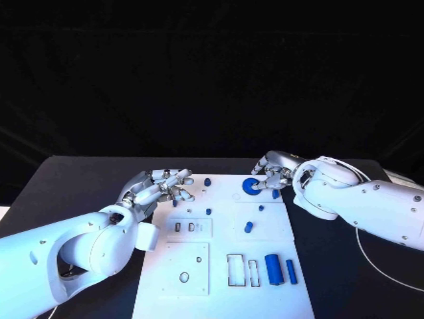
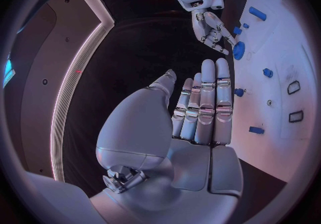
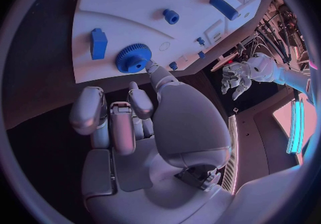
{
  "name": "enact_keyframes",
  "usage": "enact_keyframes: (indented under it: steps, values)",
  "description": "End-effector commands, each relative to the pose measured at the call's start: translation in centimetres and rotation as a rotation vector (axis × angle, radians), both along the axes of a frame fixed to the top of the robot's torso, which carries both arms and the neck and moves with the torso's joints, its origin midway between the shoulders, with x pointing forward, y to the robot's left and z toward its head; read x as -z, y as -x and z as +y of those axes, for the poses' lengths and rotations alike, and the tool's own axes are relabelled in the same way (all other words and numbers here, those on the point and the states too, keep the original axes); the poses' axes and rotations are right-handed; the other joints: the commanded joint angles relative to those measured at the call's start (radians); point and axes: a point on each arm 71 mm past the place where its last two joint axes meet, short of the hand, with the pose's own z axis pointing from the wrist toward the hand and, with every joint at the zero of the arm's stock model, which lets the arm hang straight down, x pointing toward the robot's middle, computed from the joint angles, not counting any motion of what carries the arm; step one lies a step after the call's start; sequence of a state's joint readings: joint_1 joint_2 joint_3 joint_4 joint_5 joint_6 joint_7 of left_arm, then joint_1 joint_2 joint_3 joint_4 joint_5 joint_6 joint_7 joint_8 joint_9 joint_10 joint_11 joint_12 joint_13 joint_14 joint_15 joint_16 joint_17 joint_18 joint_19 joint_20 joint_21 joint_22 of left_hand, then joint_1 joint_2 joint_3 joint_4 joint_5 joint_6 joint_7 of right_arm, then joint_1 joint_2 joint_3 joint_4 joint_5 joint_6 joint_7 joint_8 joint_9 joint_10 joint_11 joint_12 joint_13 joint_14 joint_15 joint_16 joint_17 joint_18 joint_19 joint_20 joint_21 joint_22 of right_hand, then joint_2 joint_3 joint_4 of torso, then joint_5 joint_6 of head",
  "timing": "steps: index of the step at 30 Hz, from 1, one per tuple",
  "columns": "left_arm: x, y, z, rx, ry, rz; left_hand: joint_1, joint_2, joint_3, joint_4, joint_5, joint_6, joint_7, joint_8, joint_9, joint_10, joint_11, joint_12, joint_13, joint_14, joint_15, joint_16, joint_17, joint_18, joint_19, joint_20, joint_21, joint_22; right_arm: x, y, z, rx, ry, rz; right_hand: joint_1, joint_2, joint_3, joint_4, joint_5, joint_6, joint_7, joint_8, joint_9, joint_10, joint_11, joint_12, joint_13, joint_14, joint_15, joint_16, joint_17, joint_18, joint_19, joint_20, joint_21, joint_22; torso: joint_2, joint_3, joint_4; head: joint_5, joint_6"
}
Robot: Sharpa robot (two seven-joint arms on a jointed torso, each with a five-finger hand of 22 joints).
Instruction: Assemble the parts on the task board
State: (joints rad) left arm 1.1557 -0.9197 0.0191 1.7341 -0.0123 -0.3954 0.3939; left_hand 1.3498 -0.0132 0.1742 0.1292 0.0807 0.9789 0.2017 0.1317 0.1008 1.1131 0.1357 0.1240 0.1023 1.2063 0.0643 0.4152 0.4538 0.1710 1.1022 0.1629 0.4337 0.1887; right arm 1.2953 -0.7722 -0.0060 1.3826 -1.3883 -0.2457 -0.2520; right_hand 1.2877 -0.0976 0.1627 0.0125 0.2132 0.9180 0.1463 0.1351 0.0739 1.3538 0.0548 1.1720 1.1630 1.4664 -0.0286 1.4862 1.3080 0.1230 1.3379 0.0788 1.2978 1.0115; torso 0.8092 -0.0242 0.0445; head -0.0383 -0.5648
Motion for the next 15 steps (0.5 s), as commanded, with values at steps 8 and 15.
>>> enact_keyframes:
  steps: [8,15]
  values:
    - [-0.09,-0.02,-0.22,0.024,0.013,-0.004,-0.001,0.000,0.002,-0.006,0.000,-0.009,0.002,-0.004,0.001,-0.008,-0.001,-0.005,0.001,-0.011,-0.001,0.005,0.003,0.008,-0.009,0.002,0.003,0.001,0.88,-0.41,0.35,0.011,0.043,0.049,0.014,0.006,-0.006,0.002,0.005,0.001,-0.001,0.011,0.002,0.012,-0.001,0.017,0.017,0.076,0.005,0.005,0.106,-0.020,0.009,0.000,0.009,0.005,0.000,-0.0009,-0.0014,0.007,-0.009]
    - [-0.05,-0.07,-0.23,0.021,0.011,-0.003,-0.001,0.001,0.003,-0.007,0.001,-0.009,0.002,-0.004,0.001,-0.009,-0.001,-0.005,0.001,-0.011,-0.001,0.005,0.003,0.008,-0.009,0.002,0.003,0.001,1.14,-0.58,0.50,0.012,0.050,0.068,0.014,0.016,-0.005,0.006,0.004,0.005,-0.001,0.018,0.003,0.014,-0.001,0.026,0.029,0.076,0.006,0.007,0.108,-0.021,0.011,0.001,0.014,0.013,0.000,-0.0004,-0.0030,0.009,-0.010]
